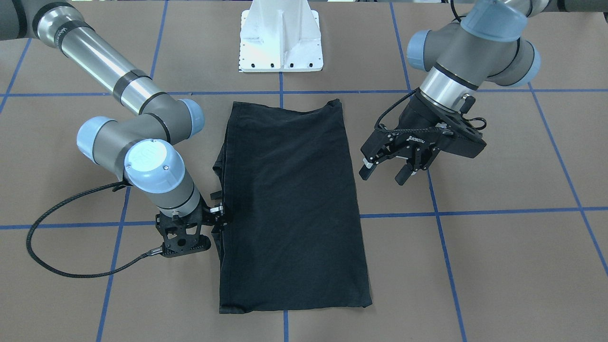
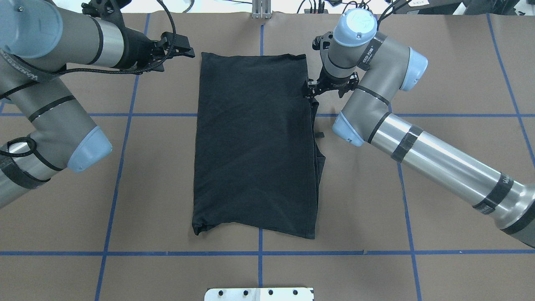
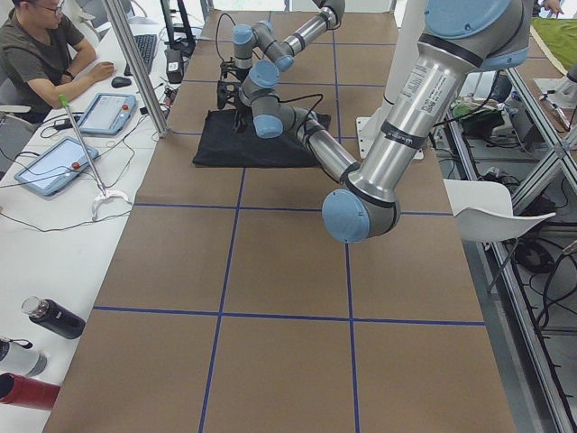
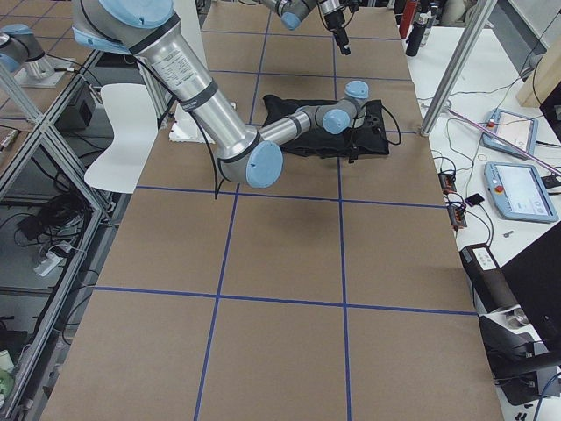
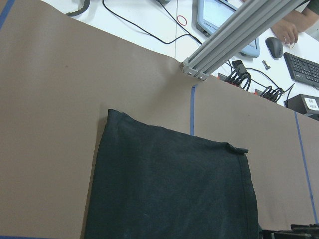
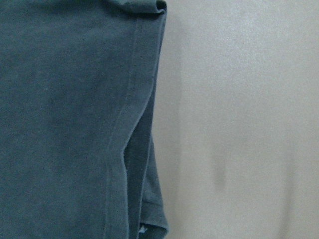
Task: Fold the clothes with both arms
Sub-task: 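Move the left gripper to the shirt's near corner while the right moves aside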
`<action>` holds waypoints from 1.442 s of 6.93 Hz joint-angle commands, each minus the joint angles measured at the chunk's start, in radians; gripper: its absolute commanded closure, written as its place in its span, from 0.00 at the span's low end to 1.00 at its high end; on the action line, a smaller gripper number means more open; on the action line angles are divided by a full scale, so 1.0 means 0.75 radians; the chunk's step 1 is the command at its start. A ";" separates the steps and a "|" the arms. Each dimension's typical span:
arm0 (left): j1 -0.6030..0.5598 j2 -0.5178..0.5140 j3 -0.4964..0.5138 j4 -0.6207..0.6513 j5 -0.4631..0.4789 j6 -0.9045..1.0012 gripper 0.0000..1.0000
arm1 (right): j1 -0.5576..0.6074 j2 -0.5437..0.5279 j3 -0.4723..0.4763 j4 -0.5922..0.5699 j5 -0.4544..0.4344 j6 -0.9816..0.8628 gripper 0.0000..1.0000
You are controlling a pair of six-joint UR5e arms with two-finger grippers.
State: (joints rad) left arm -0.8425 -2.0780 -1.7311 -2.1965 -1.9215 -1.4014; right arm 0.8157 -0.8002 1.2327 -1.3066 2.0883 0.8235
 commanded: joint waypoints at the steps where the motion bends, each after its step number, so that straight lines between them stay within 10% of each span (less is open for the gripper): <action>1: 0.108 0.018 -0.060 -0.015 -0.003 -0.167 0.00 | 0.021 -0.157 0.288 0.002 0.095 0.145 0.00; 6: 0.423 0.367 -0.218 -0.382 0.080 -0.590 0.00 | -0.063 -0.468 0.812 0.002 0.110 0.503 0.00; 10: 0.685 0.455 -0.204 -0.352 0.318 -0.619 0.00 | -0.067 -0.512 0.876 0.004 0.140 0.559 0.00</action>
State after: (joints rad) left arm -0.3844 -1.7453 -1.8946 -2.4702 -1.7300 -1.8610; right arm 0.7664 -1.1819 1.8842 -1.3044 2.1921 1.2367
